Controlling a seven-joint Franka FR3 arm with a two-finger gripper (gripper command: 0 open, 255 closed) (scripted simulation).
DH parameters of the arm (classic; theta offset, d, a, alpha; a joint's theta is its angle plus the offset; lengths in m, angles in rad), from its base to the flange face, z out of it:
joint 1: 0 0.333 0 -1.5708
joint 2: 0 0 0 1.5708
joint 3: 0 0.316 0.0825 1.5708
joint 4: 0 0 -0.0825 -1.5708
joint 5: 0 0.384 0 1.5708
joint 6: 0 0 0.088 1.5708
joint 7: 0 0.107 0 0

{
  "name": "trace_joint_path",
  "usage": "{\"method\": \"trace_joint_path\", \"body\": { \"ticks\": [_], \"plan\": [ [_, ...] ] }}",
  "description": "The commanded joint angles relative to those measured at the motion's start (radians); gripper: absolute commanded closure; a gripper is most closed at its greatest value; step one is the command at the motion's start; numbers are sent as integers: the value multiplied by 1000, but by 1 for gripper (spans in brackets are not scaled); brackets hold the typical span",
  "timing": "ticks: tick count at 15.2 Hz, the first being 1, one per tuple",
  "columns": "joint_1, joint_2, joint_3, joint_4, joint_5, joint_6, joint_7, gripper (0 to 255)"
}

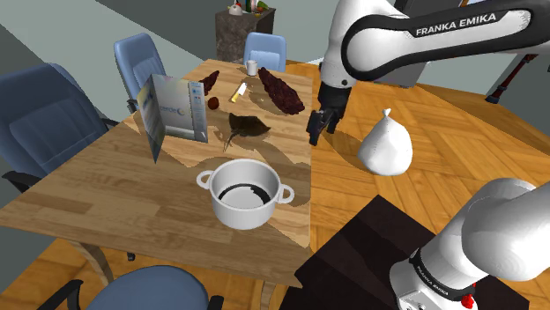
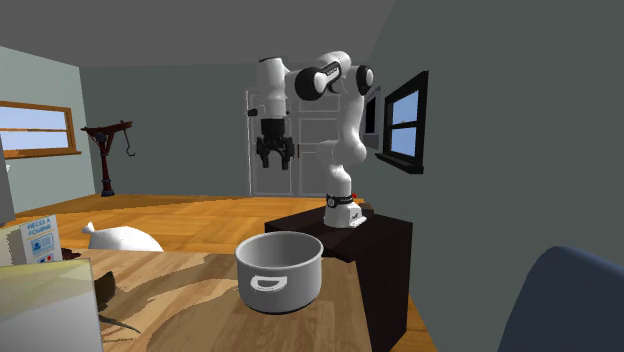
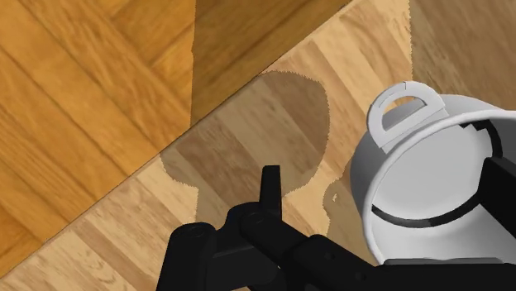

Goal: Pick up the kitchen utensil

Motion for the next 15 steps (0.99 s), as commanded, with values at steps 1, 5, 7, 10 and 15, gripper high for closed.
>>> {"method": "trace_joint_path", "body": {
  "ticks": [1,5,7,10,15],
  "plan": [
    [2,65,10,7,0,62,11,0],
    [7,208,30,43,-7,173,38,0],
    [9,282,39,69,-14,223,52,0],
    [14,396,49,118,-31,290,76,0],
    [30,588,56,227,-67,377,118,0]
  ]
}}
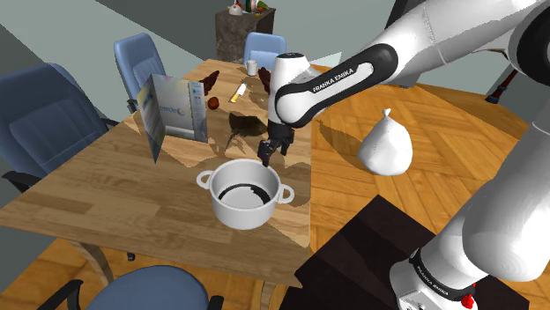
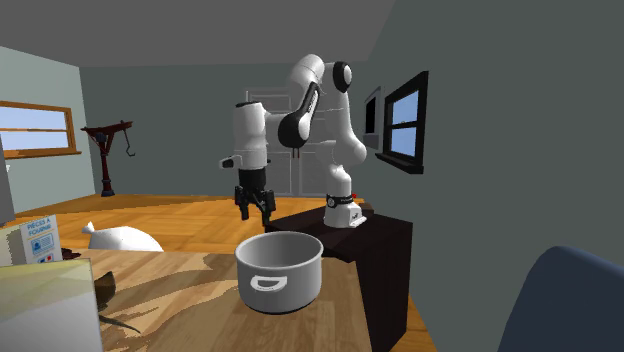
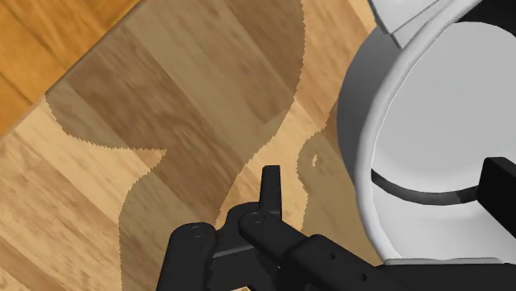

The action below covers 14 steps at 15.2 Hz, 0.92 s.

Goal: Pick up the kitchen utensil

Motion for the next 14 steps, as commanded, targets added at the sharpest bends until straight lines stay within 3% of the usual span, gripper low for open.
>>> {"method": "trace_joint_path", "body": {
  "ticks": [1,10,11,14],
  "plan": [
    [8,72,1,47,-14,26,17,0],
    [14,145,-6,30,-31,116,27,0],
    [14,146,-6,32,-31,115,28,255],
    [14,146,-6,33,-32,114,28,255]
  ]
}}
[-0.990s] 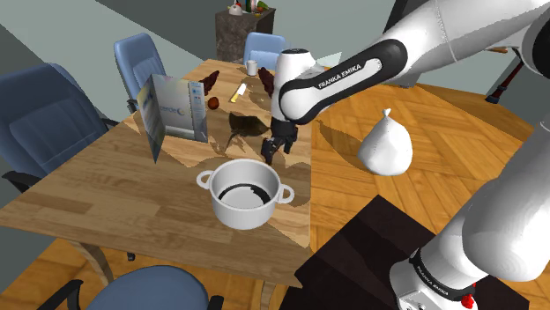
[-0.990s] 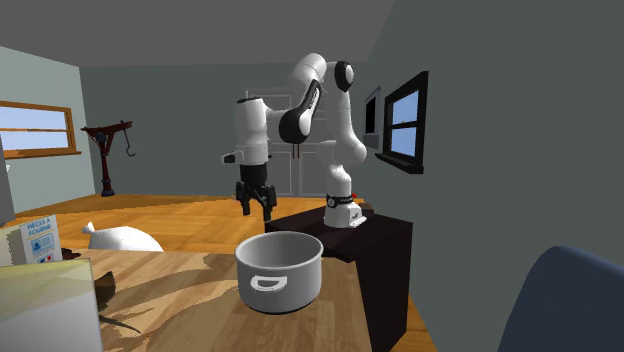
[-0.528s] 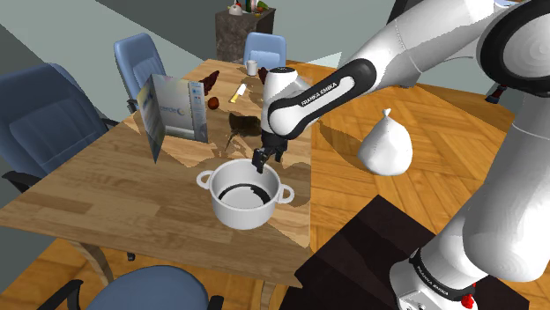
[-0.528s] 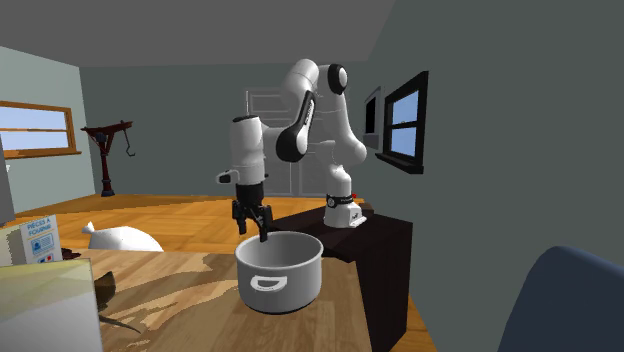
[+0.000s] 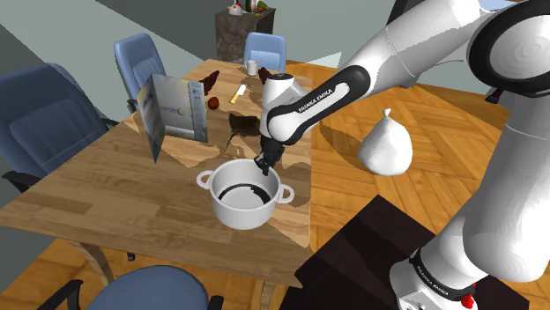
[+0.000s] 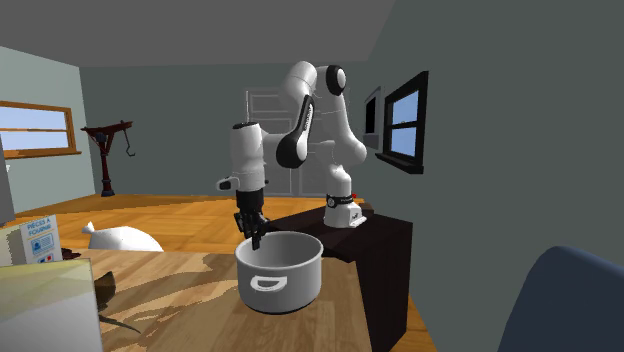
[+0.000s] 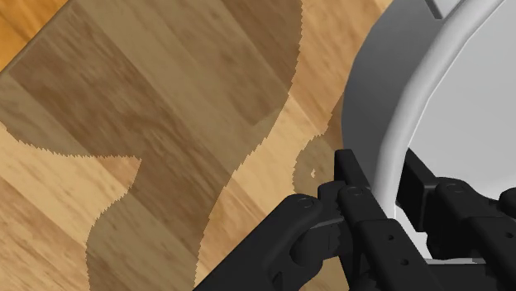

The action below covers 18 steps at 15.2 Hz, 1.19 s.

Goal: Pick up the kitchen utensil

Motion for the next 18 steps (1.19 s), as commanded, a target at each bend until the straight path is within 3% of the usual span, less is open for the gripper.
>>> {"method": "trace_joint_path", "body": {
  "ticks": [1,6,18],
  "plan": [
    [0,1,0,0,0,1,0,255],
    [0,0,0,-2,0,2,0,255],
    [-8,-112,10,31,27,-141,-17,255]
  ]
}}
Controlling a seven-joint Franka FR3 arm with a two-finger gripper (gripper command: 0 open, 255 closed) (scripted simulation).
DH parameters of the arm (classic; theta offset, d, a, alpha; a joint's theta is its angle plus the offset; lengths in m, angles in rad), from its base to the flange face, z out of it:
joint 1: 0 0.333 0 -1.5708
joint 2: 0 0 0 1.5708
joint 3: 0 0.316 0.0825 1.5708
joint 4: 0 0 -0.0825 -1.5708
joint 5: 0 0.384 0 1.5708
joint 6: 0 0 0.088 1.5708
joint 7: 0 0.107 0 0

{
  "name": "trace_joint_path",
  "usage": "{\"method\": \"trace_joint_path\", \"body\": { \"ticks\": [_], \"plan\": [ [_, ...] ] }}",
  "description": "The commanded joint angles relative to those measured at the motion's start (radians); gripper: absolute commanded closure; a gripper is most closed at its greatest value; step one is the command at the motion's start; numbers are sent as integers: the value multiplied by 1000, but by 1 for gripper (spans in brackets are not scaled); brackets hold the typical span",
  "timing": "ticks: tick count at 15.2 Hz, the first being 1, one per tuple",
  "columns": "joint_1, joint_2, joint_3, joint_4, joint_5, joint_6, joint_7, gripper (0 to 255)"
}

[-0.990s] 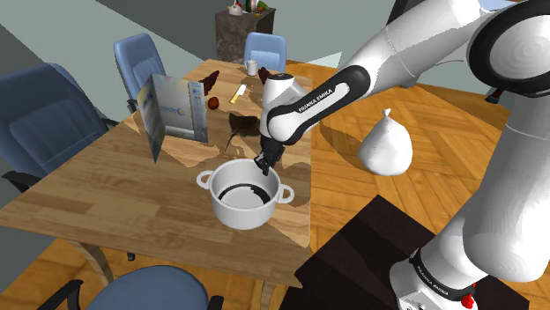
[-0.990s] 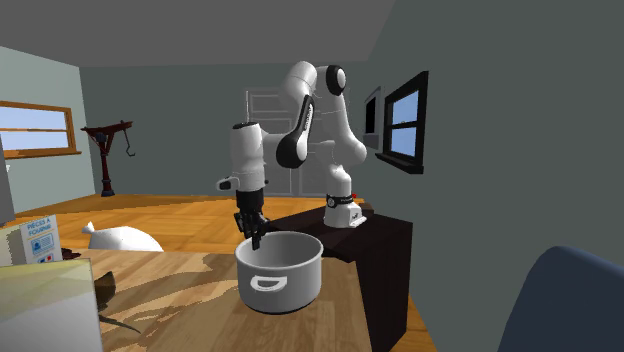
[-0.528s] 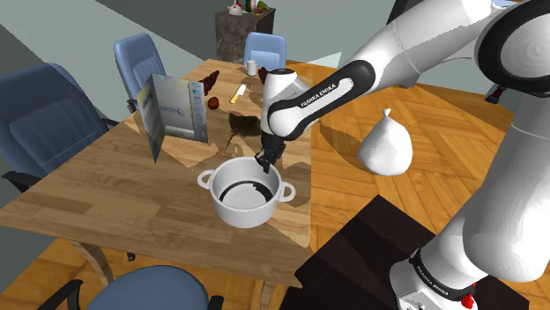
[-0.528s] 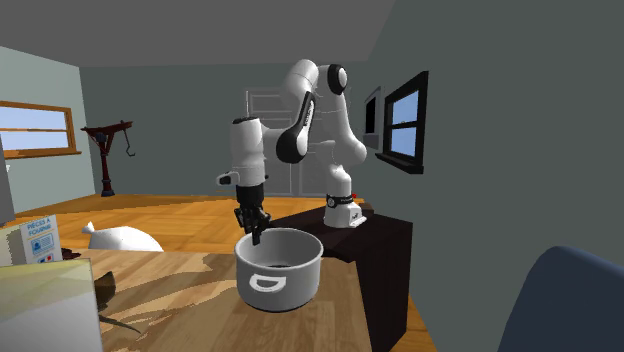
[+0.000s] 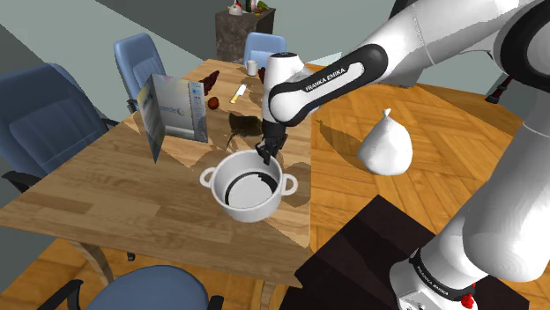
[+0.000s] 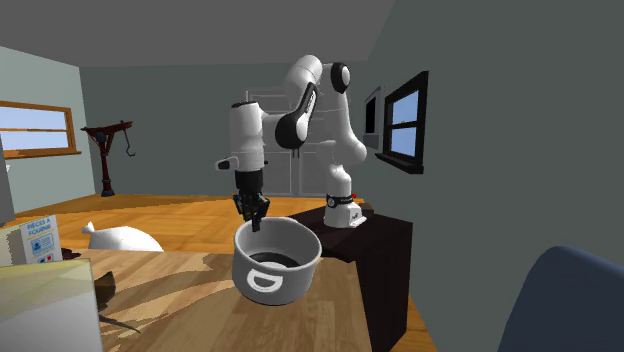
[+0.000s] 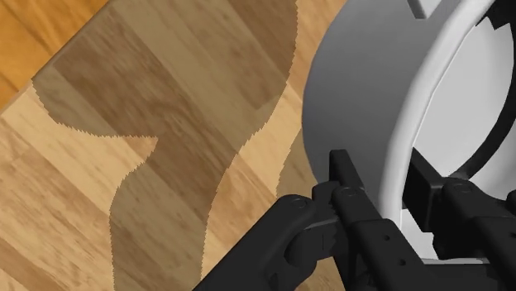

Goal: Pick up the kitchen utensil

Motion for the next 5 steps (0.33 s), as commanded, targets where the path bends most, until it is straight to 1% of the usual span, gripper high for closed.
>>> {"method": "trace_joint_path", "body": {
  "ticks": [1,3,5],
  "plan": [
    [-1,-23,1,6,5,-25,-3,255],
    [-2,-39,2,15,9,-49,-5,255],
    [-2,-40,2,16,9,-51,-5,255]
  ]
}}
